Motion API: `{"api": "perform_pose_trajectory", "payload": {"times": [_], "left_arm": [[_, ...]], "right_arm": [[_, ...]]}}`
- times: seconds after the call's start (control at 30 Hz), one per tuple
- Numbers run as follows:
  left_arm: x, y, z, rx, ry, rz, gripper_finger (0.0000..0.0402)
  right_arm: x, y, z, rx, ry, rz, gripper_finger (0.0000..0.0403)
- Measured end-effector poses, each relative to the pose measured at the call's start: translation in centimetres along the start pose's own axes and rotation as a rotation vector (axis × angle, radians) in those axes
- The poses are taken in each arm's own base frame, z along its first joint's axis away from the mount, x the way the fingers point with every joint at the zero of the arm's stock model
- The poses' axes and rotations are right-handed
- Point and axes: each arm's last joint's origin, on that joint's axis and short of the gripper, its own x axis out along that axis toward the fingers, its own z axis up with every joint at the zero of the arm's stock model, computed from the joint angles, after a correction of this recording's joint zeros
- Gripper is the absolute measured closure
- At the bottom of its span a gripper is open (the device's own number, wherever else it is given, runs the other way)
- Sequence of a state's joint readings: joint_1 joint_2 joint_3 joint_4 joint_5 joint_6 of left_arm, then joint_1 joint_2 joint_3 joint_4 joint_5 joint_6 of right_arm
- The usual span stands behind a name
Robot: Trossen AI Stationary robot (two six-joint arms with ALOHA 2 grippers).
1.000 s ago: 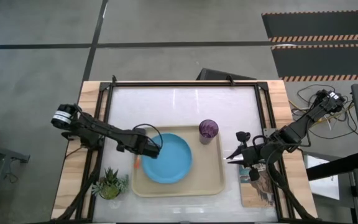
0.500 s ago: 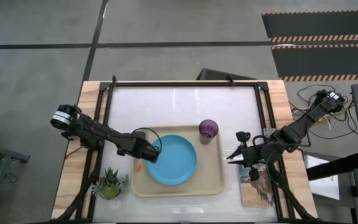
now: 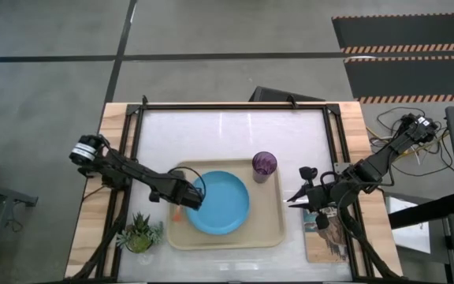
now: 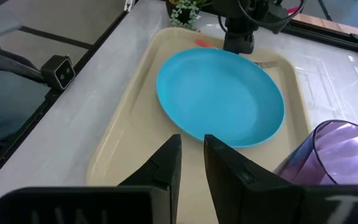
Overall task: Pick and place plate/cup/fork/spoon on tray
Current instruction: Put the orange fork on the white tray to the left side of the blue plate, then put the black spoon on the white tray to the right side of the blue plate
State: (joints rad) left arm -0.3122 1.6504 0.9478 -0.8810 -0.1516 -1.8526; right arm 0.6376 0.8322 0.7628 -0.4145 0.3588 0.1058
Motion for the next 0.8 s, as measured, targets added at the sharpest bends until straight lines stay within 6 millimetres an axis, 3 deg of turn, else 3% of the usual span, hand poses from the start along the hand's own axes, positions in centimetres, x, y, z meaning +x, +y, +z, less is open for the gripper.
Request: {"api": "perform_pose_trajectory", "payload": {"times": [0.47, 0.8], "left_arm": [[-0.2, -0.2, -0.1, 0.030, 0.028, -0.010, 0.0347], [-3.6, 0.9, 0.8, 0.233, 0.056, -0.123, 0.0343]], "right_arm": [[0.0, 0.0, 0.0, -0.003, 0.001, 0.000, 0.0344], [0.0, 0.0, 0.0, 0.041, 0.001, 0.002, 0.0344]]}}
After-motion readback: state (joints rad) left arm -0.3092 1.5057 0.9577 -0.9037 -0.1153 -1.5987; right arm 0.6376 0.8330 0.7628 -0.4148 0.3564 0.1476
